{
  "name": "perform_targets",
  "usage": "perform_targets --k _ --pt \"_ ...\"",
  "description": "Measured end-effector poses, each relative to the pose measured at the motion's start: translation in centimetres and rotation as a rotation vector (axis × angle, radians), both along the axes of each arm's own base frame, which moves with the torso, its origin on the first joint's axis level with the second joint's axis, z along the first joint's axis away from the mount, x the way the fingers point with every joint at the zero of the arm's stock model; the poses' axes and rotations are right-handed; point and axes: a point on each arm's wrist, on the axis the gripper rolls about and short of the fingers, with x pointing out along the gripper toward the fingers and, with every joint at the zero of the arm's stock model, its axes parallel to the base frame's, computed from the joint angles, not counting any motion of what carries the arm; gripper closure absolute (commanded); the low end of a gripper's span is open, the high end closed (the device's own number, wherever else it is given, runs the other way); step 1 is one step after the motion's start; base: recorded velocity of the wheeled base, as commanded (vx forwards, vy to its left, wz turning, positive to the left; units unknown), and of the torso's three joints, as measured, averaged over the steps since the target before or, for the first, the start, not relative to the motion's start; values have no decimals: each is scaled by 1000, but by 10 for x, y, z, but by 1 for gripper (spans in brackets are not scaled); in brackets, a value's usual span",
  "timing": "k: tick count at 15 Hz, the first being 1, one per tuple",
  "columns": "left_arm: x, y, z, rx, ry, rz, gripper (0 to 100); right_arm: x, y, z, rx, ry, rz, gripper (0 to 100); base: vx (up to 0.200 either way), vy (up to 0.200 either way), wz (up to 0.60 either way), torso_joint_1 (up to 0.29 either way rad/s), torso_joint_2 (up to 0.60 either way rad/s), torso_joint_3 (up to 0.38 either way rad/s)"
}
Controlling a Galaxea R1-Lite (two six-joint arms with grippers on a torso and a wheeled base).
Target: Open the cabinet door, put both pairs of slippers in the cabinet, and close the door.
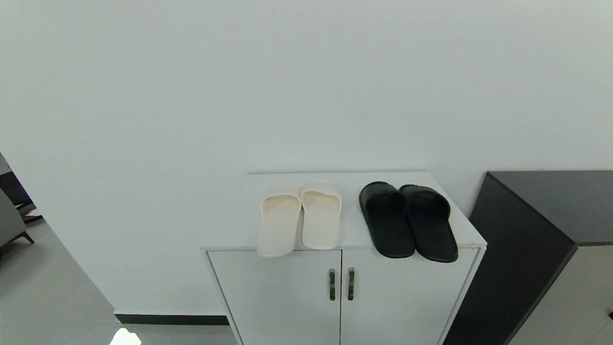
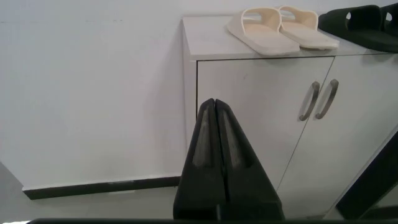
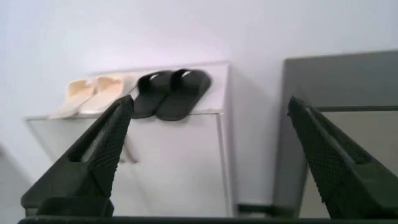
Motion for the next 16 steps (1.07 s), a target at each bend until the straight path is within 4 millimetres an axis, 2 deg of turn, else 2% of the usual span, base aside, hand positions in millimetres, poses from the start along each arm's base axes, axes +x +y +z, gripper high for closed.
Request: perform_targets --k 2,4,6,8,12,16 --pt "0 0 0 0 0 0 100 33 2 27 10 79 67 0 0 0 0 0 0 0" --pt "0 0 0 0 0 0 100 72 8 44 17 145 115 0 0 0 0 0 0 0" --pt "0 0 0 0 0 0 100 109 29 54 33 189 142 0 0 0 0 0 0 0" --pt "0 0 0 0 0 1 100 147 62 56 24 246 132 0 0 0 0 0 0 0" --pt "0 0 0 -1 0 1 100 210 127 59 -13 306 122 0 0 0 0 0 0 0" --pt "0 0 0 -2 1 1 100 256 170 42 -60 361 98 0 0 0 0 0 0 0"
